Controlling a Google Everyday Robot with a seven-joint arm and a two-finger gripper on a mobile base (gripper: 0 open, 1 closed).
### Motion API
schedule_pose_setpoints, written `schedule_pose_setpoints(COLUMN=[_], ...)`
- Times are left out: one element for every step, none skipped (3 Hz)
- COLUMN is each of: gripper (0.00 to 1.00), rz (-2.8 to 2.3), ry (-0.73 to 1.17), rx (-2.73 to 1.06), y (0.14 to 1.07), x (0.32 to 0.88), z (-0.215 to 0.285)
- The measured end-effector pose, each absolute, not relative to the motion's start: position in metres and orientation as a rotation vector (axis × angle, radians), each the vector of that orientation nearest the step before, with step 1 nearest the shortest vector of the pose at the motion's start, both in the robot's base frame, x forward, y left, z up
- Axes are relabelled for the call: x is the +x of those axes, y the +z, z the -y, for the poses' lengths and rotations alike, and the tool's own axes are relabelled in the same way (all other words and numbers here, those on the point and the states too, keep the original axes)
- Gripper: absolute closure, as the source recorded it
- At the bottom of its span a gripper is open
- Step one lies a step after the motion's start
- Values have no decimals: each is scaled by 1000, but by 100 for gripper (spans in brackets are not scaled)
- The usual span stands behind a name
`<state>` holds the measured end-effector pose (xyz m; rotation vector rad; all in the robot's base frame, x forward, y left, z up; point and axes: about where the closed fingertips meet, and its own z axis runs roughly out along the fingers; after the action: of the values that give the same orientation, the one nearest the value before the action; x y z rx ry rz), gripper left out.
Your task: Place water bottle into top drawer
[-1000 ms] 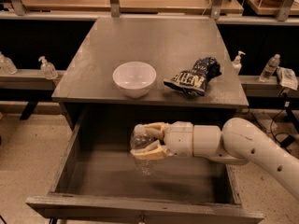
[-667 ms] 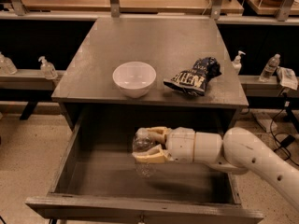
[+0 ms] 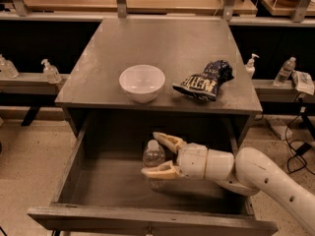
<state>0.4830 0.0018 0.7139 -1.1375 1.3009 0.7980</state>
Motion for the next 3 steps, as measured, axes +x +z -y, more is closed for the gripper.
schedule_pose_setpoints(gripper=[0,0,0], rz=[-1299,-1309,-1335], ry=[800,791,749], rx=[-1138,-1134,-1125], y=[714,722,735], x=[483,481,478], z=[-3,3,20])
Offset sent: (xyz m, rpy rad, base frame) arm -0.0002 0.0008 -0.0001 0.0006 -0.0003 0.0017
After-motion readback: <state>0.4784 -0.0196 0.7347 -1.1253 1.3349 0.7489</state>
